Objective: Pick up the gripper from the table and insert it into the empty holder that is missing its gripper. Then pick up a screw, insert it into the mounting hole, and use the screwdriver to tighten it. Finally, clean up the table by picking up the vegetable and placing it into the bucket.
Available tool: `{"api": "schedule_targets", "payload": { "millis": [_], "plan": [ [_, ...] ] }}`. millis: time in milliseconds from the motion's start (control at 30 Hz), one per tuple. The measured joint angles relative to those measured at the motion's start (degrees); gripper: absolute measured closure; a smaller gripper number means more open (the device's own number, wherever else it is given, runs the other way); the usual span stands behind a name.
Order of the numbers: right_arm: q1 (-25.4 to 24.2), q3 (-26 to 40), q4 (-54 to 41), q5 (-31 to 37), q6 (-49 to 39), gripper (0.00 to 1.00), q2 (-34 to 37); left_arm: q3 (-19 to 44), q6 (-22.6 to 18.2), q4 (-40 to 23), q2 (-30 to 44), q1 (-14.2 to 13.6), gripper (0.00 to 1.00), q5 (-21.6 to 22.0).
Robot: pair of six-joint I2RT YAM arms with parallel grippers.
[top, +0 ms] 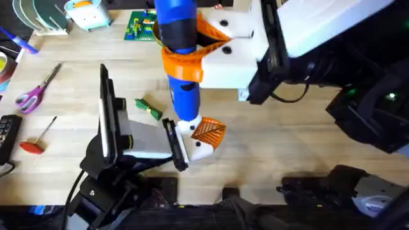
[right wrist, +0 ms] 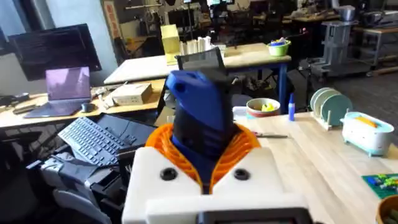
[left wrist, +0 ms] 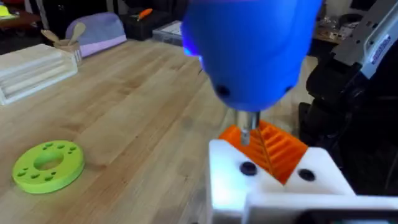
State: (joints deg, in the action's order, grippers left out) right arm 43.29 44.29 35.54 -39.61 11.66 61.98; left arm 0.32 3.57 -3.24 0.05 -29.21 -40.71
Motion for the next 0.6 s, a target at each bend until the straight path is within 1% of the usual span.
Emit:
{"api": "schedule_targets", "payload": {
  "millis": [167,600],
  "plan": [
    [0.0,0.0,-2.91,0.02,0.25,0.974,0.02,0.0,0.0,0.0,0.0,-0.01,0.989,0.0],
    [0.0,0.0,-3.21,0.55,0.87,0.974,0.02,0.0,0.0,0.0,0.01,-0.02,0.989,0.0]
  ]
}}
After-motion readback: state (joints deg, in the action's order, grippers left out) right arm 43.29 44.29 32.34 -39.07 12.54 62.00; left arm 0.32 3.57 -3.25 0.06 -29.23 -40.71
